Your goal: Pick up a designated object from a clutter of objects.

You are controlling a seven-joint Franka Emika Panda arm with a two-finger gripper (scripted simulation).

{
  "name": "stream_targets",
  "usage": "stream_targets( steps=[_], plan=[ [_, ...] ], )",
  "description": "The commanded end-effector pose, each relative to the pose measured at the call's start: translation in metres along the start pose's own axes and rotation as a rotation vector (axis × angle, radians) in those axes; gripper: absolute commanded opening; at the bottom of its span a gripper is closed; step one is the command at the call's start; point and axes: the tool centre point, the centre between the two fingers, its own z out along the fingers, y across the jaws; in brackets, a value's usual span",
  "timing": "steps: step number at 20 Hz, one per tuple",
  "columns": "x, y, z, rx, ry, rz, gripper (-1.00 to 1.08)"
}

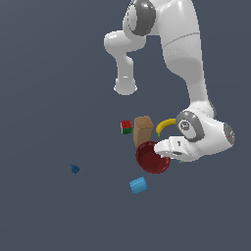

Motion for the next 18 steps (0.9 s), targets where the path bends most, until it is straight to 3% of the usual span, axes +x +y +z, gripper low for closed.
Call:
stream_targets(
  steps=[1, 10, 18],
  plan=[
    [0.000, 0.000, 0.000, 0.000, 0.000, 0.000, -1.00],
    [-0.007, 0.012, -0.028, 0.000, 0.000, 0.000, -1.00],
    [-0.024, 0.041, -0.094, 0.000, 0.000, 0.000, -1.00]
  ],
)
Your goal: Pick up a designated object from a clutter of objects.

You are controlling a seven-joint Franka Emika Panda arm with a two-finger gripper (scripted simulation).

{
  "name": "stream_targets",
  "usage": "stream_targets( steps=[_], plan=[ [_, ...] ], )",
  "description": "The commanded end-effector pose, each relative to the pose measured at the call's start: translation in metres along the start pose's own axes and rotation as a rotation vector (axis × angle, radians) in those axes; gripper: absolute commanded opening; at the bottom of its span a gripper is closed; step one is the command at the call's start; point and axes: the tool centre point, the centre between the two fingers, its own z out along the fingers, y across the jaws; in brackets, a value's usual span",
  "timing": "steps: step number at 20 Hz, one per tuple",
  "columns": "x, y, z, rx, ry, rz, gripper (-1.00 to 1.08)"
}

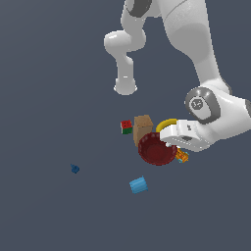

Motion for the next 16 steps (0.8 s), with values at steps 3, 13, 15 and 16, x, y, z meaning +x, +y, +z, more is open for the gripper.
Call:
stream_targets(
  steps=[3, 13, 15, 16],
  plan=[
    [-0.012, 0.021, -0.050, 0.002, 0.002, 0.001, -1.00],
    [-0.038, 0.067, -0.158, 0.003, 0.002, 0.000, -1.00],
    [-0.043, 0.076, -0.179, 0.003, 0.002, 0.000, -1.00],
    [-0.045, 0.080, -0.190, 0.003, 0.002, 0.000, -1.00]
  ],
)
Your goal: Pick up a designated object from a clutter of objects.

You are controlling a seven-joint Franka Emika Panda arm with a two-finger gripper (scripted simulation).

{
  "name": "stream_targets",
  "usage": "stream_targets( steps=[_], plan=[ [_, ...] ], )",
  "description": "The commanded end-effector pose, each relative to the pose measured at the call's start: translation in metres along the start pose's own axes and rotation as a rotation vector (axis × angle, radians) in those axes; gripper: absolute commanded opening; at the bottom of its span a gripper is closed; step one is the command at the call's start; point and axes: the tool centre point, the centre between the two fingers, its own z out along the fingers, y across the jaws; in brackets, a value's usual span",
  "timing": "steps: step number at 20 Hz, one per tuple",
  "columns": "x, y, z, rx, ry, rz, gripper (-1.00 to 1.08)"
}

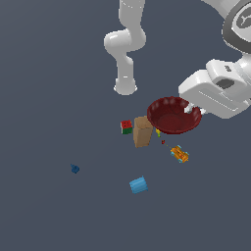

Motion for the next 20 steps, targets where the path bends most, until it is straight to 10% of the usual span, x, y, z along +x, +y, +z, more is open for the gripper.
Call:
stream_targets(
  steps=[1, 20],
  plan=[
    [-0.006, 0.011, -0.027, 0.001, 0.001, 0.000, -1.00],
    [-0.020, 0.042, -0.106, -0.001, 0.002, 0.003, -1.00]
  ],
)
